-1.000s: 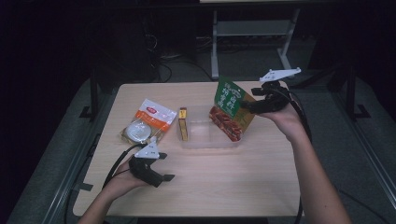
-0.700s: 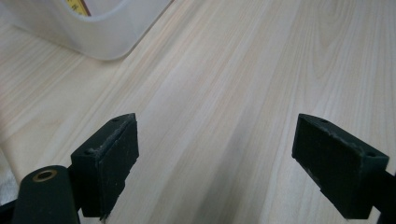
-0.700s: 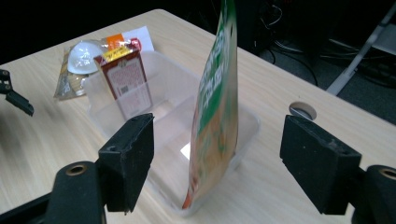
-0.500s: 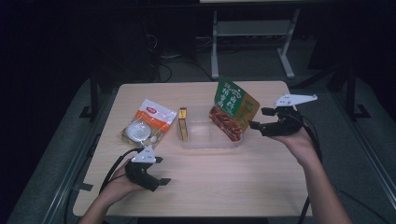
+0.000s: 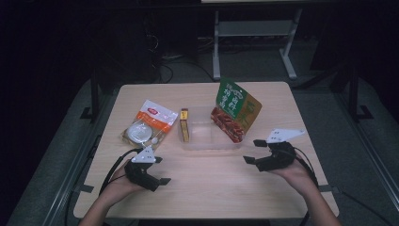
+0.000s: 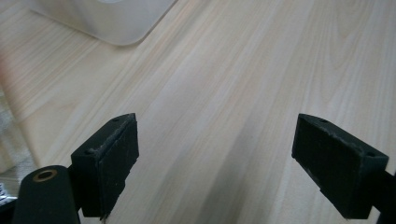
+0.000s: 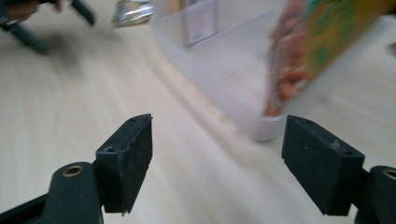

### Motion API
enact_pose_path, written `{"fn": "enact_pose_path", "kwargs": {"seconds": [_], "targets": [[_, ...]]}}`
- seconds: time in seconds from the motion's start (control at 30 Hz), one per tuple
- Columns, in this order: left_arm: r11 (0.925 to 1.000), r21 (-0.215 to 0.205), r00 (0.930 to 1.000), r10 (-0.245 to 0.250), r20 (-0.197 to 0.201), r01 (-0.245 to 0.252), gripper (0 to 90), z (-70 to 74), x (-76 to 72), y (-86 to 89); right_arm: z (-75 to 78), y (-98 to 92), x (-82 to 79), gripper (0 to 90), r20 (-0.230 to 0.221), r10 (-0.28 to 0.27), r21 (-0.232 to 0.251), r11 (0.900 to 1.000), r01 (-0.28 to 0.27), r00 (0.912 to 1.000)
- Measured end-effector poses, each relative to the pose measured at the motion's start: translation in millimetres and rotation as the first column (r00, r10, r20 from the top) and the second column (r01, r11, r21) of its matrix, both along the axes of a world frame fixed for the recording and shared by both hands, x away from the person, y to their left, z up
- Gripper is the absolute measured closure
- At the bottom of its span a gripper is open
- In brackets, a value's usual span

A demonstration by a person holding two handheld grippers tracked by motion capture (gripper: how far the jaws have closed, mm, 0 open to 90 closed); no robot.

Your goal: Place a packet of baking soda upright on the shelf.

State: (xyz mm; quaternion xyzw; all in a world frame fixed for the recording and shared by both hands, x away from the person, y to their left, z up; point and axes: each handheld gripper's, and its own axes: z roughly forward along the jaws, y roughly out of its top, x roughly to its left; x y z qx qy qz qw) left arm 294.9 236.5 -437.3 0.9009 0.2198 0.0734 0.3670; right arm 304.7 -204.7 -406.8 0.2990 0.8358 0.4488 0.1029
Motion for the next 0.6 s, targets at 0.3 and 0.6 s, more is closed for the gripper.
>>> {"fn": "enact_pose_path", "kwargs": {"seconds": [0.3, 0.6], "targets": [[0.9988, 0.021, 0.9988, 0.043, 0.024, -0.044, 14.1, 0.3, 3.8, 4.8, -31.7, 18.4, -11.3, 24.3, -0.079, 0.097, -0.081, 0.991, -0.104, 0.9922], [0.9768, -0.006, 0.9741, 0.214, 0.073, -0.214, 14.1, 11.8, 21.9, 24.2, -35.9, 23.6, -9.7, 24.3, -0.093, 0.116, -0.087, 0.988, -0.124, 0.9889]]}}
